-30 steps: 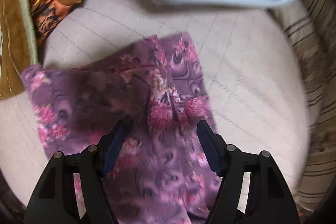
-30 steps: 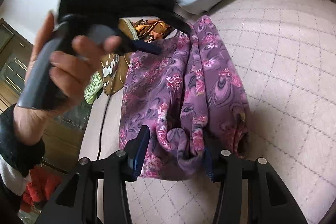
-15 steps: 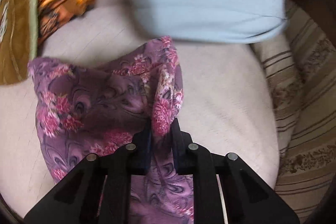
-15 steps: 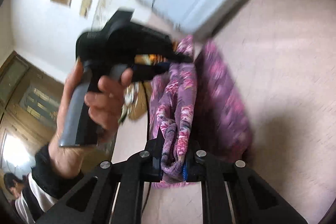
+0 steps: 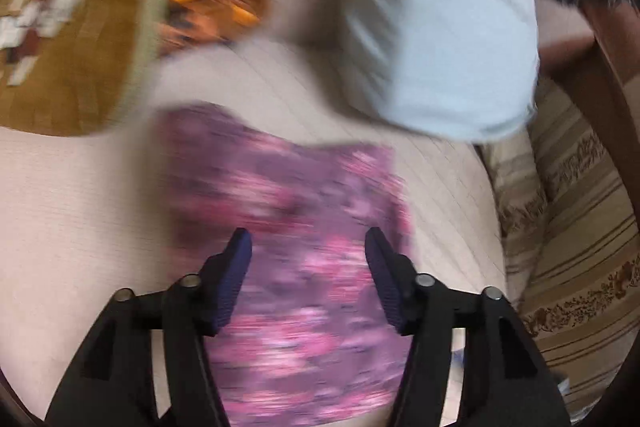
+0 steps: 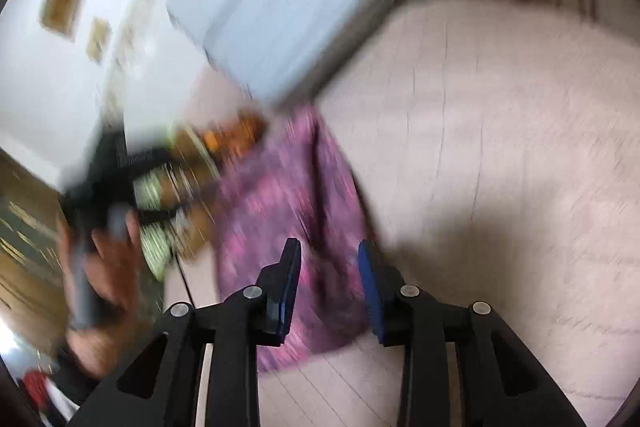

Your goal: Fold small clothes

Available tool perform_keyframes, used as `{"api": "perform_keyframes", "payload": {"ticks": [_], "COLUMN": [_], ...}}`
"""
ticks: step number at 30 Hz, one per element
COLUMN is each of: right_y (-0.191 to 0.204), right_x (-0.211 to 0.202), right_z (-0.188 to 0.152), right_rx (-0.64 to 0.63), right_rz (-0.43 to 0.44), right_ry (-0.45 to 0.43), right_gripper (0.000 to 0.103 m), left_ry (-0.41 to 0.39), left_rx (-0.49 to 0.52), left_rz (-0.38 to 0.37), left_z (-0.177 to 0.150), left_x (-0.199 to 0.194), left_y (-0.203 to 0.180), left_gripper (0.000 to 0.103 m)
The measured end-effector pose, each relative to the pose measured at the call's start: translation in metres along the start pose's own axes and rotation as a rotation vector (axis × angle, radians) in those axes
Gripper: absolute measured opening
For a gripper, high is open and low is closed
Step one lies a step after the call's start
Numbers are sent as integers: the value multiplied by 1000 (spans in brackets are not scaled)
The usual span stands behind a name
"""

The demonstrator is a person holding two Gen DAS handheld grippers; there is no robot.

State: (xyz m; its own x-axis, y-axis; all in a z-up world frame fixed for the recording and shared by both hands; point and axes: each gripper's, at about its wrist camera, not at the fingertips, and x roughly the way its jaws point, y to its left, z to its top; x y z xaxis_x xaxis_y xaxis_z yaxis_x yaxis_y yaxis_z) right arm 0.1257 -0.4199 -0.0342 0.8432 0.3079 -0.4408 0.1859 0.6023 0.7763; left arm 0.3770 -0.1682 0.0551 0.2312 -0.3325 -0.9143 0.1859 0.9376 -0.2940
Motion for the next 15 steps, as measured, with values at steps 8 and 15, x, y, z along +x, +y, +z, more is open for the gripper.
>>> {"api": "perform_keyframes", "payload": {"ticks": [8, 15], "right_y": [24, 54], "right_x": [143, 195], "right_z": [69, 74], "right_rx": [-141, -274], "right_rz": [-67, -41], "right_ry": [256, 307], "right_gripper": [55, 8], "left_ry": [91, 46], "left_rx": [-134, -21], "left_rz": [-101, -2], "left_z": [-7, -2], "left_x": [32, 58], "left_y": [65, 51], "left_gripper": [59, 53]}}
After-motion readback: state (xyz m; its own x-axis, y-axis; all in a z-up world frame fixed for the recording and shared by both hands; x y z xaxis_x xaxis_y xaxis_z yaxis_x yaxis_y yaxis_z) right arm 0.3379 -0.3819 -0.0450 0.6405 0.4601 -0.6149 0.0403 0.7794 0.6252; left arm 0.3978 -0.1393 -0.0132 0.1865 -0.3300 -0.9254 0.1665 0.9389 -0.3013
